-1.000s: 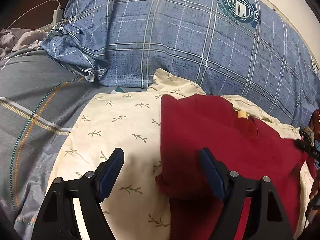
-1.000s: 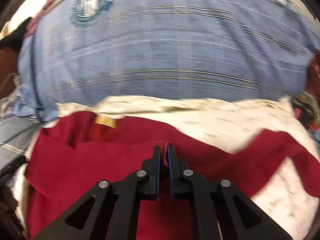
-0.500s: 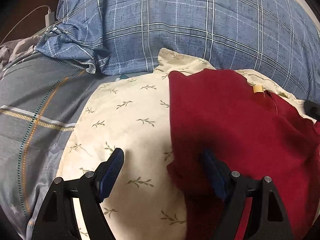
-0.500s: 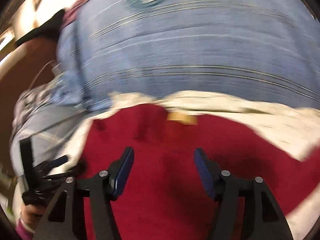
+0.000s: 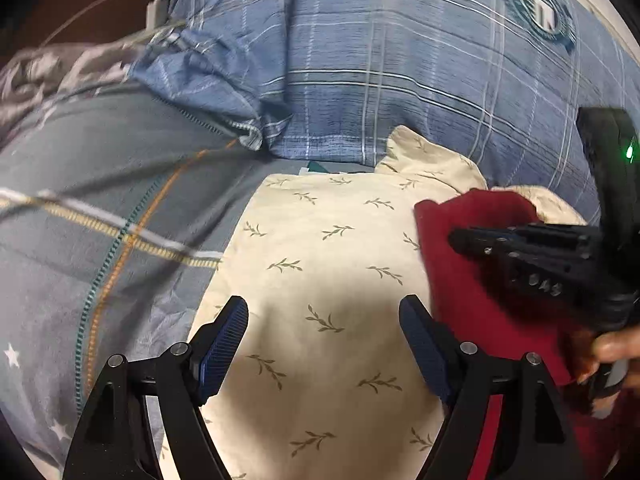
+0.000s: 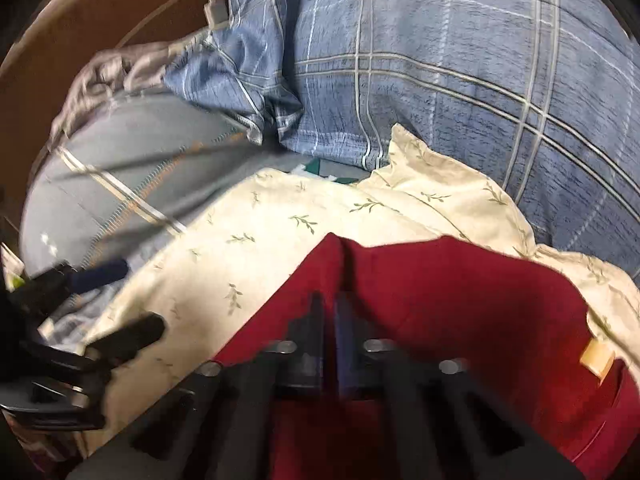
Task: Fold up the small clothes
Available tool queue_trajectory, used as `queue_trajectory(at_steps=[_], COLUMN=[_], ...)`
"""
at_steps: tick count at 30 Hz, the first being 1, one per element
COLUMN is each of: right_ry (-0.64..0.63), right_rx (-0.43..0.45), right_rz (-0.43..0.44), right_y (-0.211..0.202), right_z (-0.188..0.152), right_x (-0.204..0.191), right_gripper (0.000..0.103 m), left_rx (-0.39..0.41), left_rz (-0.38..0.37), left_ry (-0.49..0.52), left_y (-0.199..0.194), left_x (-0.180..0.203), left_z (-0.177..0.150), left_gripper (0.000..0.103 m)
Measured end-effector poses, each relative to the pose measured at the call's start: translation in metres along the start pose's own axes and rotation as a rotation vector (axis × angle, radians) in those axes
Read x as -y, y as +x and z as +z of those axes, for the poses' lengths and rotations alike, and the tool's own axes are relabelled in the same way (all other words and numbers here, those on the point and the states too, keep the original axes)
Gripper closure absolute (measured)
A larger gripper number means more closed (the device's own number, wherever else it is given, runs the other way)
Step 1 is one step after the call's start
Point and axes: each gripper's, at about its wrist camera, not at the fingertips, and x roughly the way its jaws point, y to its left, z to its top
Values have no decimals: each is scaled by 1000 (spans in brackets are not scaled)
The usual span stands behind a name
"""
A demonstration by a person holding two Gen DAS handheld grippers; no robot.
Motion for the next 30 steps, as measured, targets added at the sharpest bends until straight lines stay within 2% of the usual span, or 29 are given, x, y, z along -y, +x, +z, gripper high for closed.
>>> queue_trajectory(at_steps=[3,7,10,11,12,13,14,15,19,21,23,26,28,29,30], right_ry=[15,88,123,137,146,150,153,155,147,123,67,-29,-76,-98,-102], right_rx=[66,51,62,76,92,102,115,123,100,87,70,21,-4,4,2], right_rz=[-2,-24,-20,-23,-36,-41,-40,-42,-80,-60,-23,-21,-70,-94,-90], right_y=[-1,18,7,-4,-18,-28,-39,-48,-61,-54,-42,-18,-4,-2,-3], right_z=[8,14,6,2,-3,-6,-11,-16,-26,-25,-21,-15,-14,-13,-9], right_x=[-3,-1,2,6,11,15,21,27,40,35,24,10,4,3,4], right_gripper=[100,99,94,91,77,68,52,48,48,48,48,49,78,99,100], left_rx=[14,33,44,47,48,49,48,45,4,1,6,4,-5,-5,-1], left_rz=[-20,-43,-70,-75,-81,-83,-81,-76,-70,-63,-47,-25,-31,-36,-41], left_ry=[-26,-20,-6,-3,2,4,5,3,1,21,47,52,28,15,0], left_y=[-1,-3,-7,-7,-7,-8,-7,-5,3,3,1,4,5,5,3], left_x=[-2,2,5,6,7,8,9,10,16,19,22,22,17,15,13], left_z=[3,2,0,0,-1,-1,-2,-3,-6,-6,-6,-4,-3,-2,0], left_gripper=[25,25,25,25,25,25,25,25,25,25,25,25,25,25,25])
